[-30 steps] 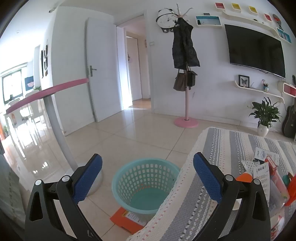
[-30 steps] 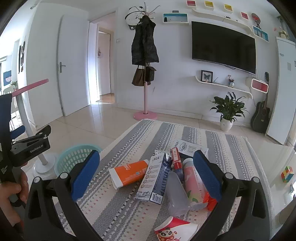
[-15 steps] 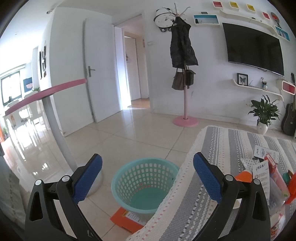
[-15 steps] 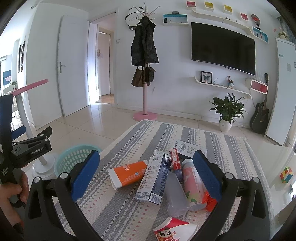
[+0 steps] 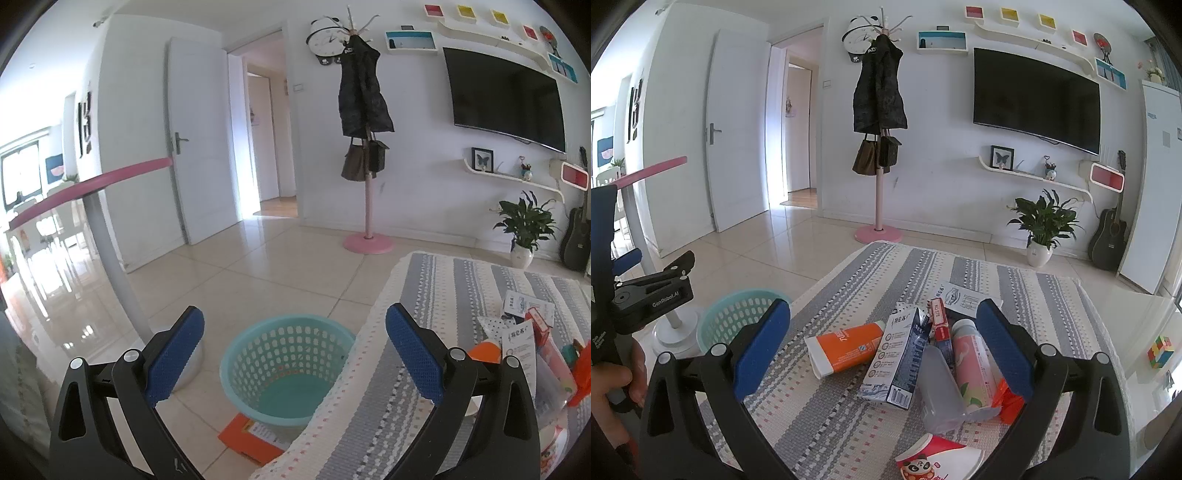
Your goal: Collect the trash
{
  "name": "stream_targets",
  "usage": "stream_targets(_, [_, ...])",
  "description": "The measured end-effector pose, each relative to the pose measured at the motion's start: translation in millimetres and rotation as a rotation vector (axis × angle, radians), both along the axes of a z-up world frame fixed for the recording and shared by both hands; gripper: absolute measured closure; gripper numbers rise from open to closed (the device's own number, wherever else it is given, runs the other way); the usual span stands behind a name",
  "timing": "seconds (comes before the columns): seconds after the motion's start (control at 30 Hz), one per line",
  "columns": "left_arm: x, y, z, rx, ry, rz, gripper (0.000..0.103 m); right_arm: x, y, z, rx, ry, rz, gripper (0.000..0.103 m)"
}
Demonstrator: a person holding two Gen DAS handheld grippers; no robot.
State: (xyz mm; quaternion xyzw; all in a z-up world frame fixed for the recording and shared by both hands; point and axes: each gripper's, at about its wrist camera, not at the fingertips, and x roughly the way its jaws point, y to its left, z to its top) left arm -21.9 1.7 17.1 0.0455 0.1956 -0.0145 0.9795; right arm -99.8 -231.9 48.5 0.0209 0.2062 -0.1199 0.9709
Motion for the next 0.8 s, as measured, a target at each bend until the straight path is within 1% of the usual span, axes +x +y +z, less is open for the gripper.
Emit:
stream_targets(0.23, [1, -5, -3, -0.027, 0.033, -0.085, 0.007, 1, -3, -2, 0.005, 0.005, -0.019, 0.007])
stream_targets(0.4, [-2, -8, -5, -0.024, 0.028, -0.109, 0.007, 1, -2, -3, -0.009, 0.007, -0.027, 0.007])
stream_targets(0.57, [-5, -13, -8, -0.035, 0.028, -0.152, 0.007, 1, -1, -5, -0.026, 0.014, -0.028, 0.013])
stream_targets(0.67, [-7, -20, -11, -0.041, 0.029, -0.205, 0.007, 1, -4, -8, -0.019, 0.023, -0.031, 0.016])
stream_targets(0.8, [-9, -32, -14, -0.052, 0.058, -0.293, 0.007, -5, -14, -10, 0.002, 0.021, -0.053, 0.021])
